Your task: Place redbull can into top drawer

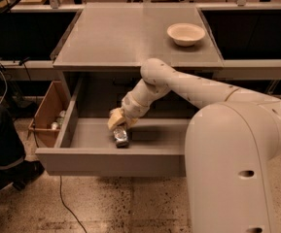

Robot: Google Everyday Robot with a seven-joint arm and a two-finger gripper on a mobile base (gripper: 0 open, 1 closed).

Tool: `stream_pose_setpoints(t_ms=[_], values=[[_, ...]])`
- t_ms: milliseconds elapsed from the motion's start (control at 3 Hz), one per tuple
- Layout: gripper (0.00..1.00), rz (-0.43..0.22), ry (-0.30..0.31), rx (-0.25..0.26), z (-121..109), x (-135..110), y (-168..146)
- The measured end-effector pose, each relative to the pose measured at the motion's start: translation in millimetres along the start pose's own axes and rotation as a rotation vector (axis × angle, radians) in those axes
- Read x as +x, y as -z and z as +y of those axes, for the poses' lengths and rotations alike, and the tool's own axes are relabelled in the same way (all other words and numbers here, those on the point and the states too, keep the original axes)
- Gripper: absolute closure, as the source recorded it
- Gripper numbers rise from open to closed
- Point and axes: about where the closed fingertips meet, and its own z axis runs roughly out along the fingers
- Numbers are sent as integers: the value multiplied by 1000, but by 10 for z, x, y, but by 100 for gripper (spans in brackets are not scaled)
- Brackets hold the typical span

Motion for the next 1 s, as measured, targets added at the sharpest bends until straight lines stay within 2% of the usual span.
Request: stream_pose_setpoints(t_ms=[333,667,1000], values=[[10,13,13,-14,47,32,-12],[0,21,31,-40,136,84,-1],[0,27,43,-76,212,166,67]])
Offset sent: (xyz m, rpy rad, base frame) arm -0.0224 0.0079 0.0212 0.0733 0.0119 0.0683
